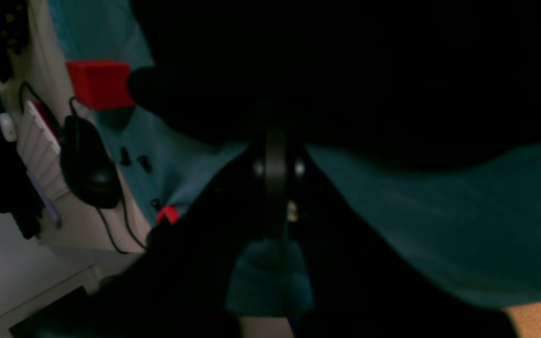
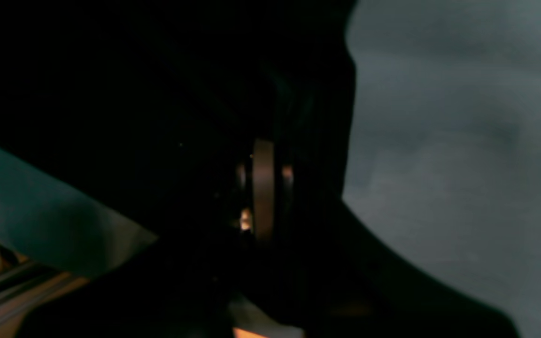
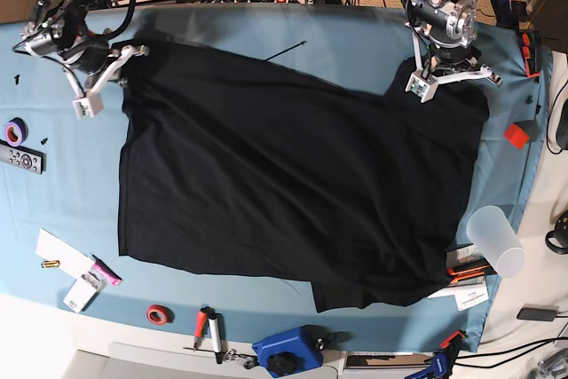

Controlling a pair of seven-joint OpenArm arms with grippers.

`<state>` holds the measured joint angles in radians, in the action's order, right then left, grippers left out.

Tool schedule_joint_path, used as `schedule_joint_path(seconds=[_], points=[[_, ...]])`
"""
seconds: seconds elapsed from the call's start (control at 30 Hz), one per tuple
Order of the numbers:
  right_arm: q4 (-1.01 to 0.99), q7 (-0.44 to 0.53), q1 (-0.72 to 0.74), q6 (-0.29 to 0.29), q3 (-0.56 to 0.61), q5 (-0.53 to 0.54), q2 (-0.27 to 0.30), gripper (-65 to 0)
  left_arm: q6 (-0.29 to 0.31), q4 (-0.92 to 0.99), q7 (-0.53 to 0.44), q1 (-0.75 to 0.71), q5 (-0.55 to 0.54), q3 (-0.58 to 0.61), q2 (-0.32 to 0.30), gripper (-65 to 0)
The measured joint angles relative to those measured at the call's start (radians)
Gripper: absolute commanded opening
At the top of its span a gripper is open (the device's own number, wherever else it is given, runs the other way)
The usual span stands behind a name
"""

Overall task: Layout the t-shirt on the table in an organized manner, then fold the t-shirt properly
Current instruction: 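Grasp the shirt shoulder with the left gripper and pull it outward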

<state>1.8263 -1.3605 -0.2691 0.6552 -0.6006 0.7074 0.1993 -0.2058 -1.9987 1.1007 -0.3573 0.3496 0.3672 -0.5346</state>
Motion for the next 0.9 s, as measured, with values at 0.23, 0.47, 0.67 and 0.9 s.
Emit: schedule_joint_path(seconds=[0.23, 0.47, 0.67, 0.9], points=[[0.000, 0.000, 0.047, 0.000, -0.094, 0.000, 0.000, -65.0, -0.005, -0.050, 0.030, -0.072, 0.002, 0.000, 0.000, -65.0], [0.000, -0.004, 0.050, 0.000, -0.100, -0.001, -0.003, -65.0, -0.056, -0.076, -0.061, -0.091, 0.126, -0.001, 0.000, -47.9], [0.000, -0.004, 0.050, 0.000, -0.097, -0.001, -0.003, -65.0, -0.109, -0.076, -0.103, -0.093, 0.299, -0.002, 0.032, -40.7], [0.000, -0.005, 0.050, 0.000, -0.095, -0.001, -0.003, -65.0, -0.345, -0.076, 0.002, -0.011, 0.294, -0.011, 0.108, -43.9]])
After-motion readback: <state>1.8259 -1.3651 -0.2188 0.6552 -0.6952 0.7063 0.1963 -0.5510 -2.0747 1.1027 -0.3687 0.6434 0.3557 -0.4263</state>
